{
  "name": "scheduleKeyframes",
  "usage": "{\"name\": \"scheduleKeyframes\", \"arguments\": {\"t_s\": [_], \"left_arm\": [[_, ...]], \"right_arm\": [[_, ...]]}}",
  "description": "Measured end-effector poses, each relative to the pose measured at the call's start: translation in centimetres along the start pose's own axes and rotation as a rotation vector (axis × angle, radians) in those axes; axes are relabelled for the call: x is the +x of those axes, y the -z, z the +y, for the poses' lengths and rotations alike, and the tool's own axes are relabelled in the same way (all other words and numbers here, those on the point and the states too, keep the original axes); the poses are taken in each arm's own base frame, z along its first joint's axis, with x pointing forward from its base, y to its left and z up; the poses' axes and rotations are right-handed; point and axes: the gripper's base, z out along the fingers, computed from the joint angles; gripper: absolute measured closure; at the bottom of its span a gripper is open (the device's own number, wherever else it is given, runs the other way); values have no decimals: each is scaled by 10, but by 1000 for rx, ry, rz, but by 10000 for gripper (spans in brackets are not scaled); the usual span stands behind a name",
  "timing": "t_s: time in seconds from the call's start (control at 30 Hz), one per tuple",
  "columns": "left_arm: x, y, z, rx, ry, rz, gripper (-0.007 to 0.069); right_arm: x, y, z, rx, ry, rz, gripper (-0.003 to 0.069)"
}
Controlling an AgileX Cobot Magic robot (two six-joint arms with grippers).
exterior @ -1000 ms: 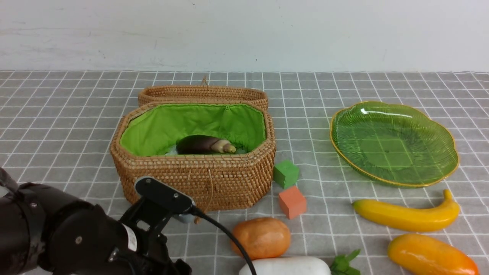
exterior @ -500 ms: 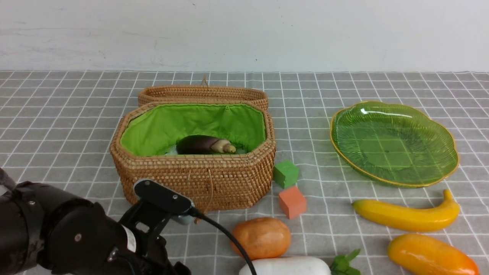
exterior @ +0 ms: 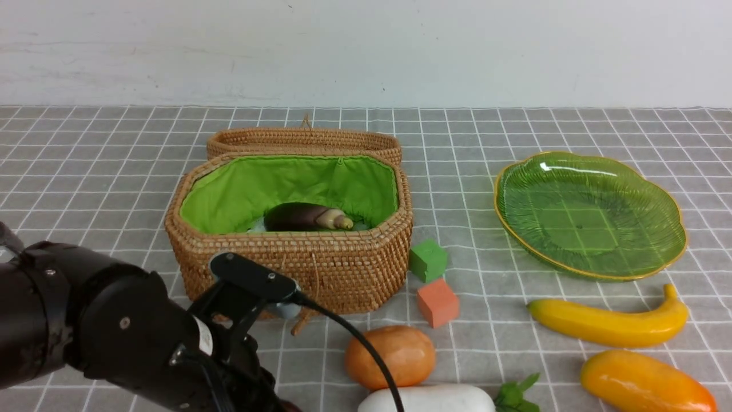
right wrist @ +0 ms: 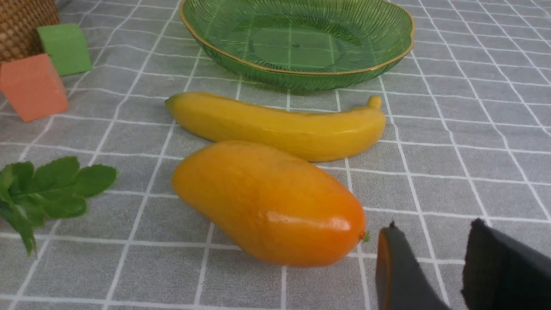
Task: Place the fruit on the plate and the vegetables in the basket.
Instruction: Grab a mangosteen with your left arm and put it on the plate on the right
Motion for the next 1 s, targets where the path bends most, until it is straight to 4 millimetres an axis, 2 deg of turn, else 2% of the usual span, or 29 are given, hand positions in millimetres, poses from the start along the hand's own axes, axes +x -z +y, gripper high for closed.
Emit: {"name": "scheduleKeyframes", "arguments": {"t_s": [0.3, 0.43, 0.47, 0.63, 0.67, 0.73, 0.77, 0.83, 0.9, 0.97, 1.0], "left_arm": [[-4, 1, 1, -12, -18, -24, 635], [-4, 2, 1, -15, -23, -30, 565], [-4, 3, 1, -15, -23, -33, 540], [-3, 22, -2, -1, 0, -81, 286], [-3, 24, -3, 9, 27, -87, 237], [-2, 25, -5, 39, 151, -84, 76], [0, 22, -6, 50, 215, -75, 26], [4, 17, -6, 57, 273, -60, -11], [17, 0, -3, 48, 340, 0, -41], [20, -7, -2, 41, 349, 13, -42], [25, -19, 0, 30, 365, 29, -36]], "right_arm": [[0, 0, 0, 0, 0, 0, 417], [0, 0, 0, 0, 0, 0, 417], [0, 0, 0, 0, 0, 0, 417], [0, 0, 0, 0, 0, 0, 417], [0, 0, 0, 0, 0, 0, 417], [0, 0, 0, 0, 0, 0, 417], [0, 0, 0, 0, 0, 0, 417], [0, 0, 0, 0, 0, 0, 417], [0, 0, 0, 0, 0, 0, 417], [0, 0, 0, 0, 0, 0, 417], [0, 0, 0, 0, 0, 0, 417]]}}
